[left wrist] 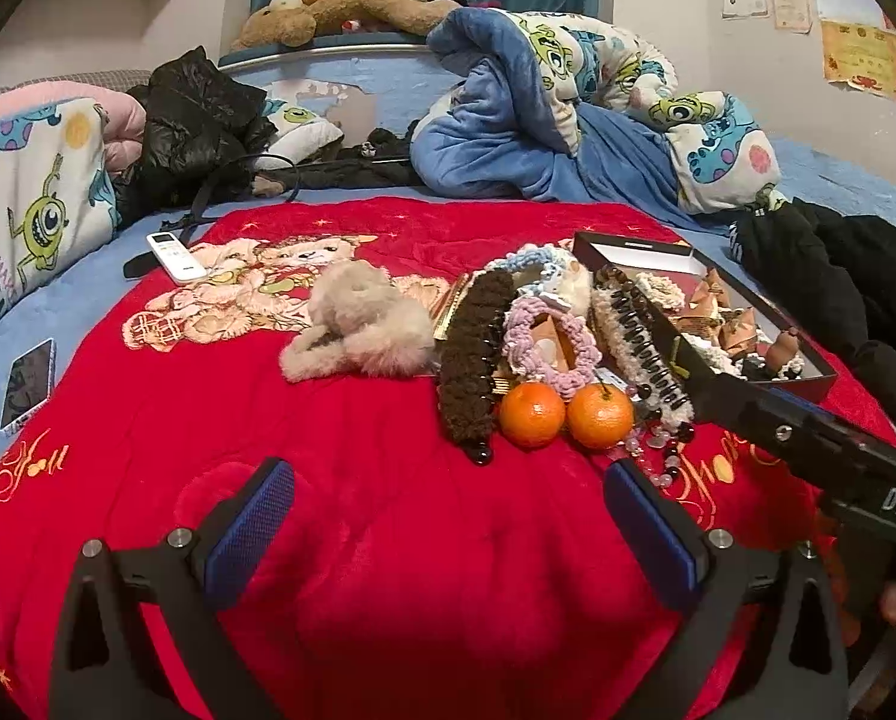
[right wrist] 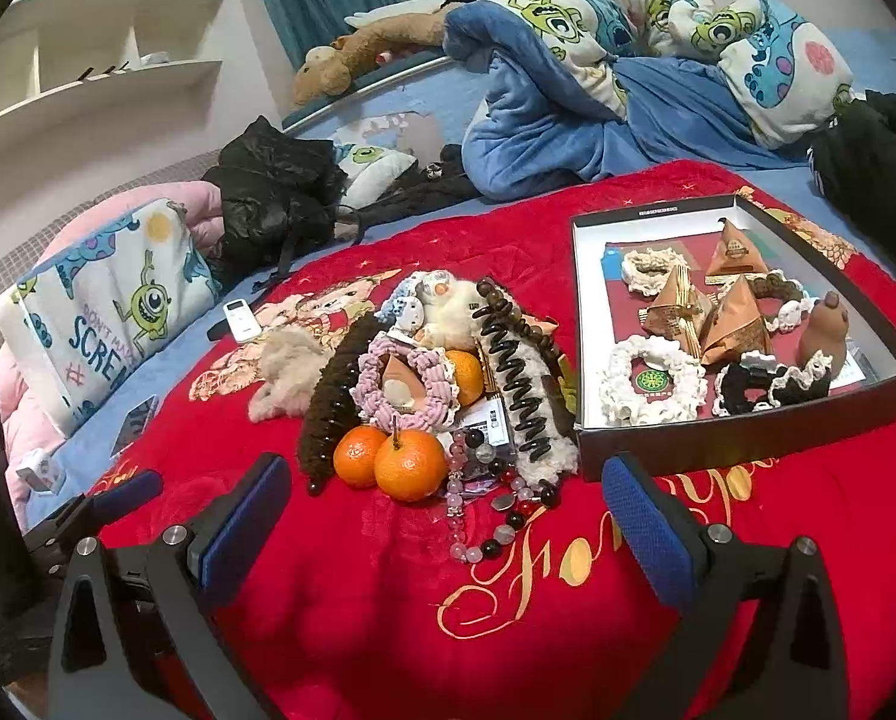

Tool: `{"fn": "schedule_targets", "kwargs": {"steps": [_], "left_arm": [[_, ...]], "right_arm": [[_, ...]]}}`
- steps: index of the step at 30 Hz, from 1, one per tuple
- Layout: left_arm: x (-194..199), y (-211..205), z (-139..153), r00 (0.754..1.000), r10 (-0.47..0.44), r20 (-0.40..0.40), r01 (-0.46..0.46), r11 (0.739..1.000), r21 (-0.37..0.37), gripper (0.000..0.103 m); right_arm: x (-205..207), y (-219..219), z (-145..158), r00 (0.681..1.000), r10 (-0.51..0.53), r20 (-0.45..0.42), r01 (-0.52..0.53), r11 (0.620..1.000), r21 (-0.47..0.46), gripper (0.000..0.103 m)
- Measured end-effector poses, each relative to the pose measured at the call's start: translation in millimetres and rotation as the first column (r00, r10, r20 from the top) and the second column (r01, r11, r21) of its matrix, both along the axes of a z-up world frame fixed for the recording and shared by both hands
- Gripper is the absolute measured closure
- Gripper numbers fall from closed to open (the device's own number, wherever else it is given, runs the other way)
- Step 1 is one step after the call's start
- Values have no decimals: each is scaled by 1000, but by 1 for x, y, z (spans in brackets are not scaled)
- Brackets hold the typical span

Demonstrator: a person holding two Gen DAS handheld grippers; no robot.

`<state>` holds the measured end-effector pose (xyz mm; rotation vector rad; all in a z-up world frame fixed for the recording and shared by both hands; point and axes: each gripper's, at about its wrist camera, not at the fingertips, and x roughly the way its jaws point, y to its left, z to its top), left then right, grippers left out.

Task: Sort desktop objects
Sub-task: 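Lift both open tools away from the box and back over the pile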

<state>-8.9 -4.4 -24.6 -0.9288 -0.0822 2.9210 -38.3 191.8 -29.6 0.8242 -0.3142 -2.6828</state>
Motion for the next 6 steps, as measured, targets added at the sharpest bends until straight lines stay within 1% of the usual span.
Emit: {"fn": "schedule_targets", "kwargs": {"steps": [6], "left_arm": [[2, 2, 3, 1000, -5, -9, 5, 1000, -3, 0]], "right_arm": [[0, -3, 0, 1000, 1, 0, -1, 1000, 18, 0]]}}
